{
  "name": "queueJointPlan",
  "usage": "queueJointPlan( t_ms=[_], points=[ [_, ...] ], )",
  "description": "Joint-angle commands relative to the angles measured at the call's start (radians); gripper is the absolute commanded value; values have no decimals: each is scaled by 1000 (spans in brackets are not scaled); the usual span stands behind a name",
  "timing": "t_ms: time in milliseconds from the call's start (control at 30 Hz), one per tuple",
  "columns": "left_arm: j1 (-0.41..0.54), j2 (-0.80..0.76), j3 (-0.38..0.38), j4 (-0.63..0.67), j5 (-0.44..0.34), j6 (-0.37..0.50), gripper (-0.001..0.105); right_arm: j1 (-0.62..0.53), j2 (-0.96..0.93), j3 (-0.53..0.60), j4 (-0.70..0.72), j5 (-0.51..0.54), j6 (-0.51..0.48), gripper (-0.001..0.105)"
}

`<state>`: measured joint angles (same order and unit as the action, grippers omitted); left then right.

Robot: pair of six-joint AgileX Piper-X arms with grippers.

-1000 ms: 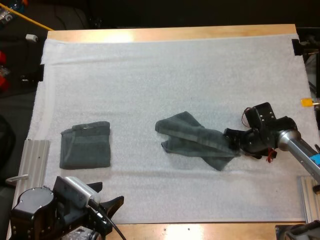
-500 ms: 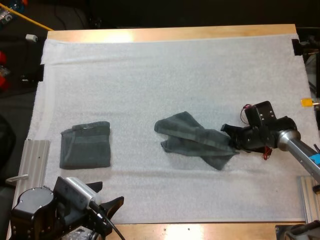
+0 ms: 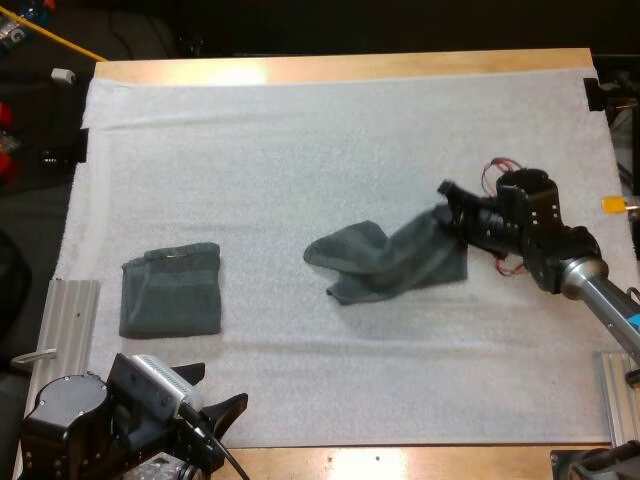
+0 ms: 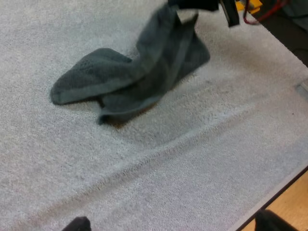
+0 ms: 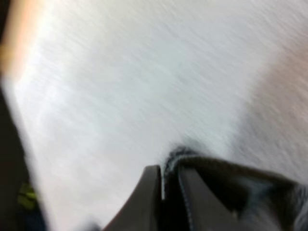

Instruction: Pick towel from pile, fold and stack

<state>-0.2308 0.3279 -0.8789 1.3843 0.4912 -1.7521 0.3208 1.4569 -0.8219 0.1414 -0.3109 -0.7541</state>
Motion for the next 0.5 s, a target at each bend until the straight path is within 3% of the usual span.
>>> queueJointPlan(
  t_ms=[0, 100, 167, 300, 467],
  points=[
    [-4, 4, -3, 1, 5, 1, 65, -2, -8, -11, -104, 25, 73, 0],
    [-4, 4, -3, 1, 5, 1, 65, -2, -8, -11, -264, 68, 191, 0],
    [-4, 4, -3, 1, 5, 1, 65, -2, -8, -11, -352, 54, 219, 0],
    [-4, 4, -3, 1, 5, 1, 65, -2, -8, -53, -500, -70, 217, 0],
    [-4, 4, -3, -4, 5, 6, 65, -2, -8, -157, -528, -153, 182, 0]
  ],
)
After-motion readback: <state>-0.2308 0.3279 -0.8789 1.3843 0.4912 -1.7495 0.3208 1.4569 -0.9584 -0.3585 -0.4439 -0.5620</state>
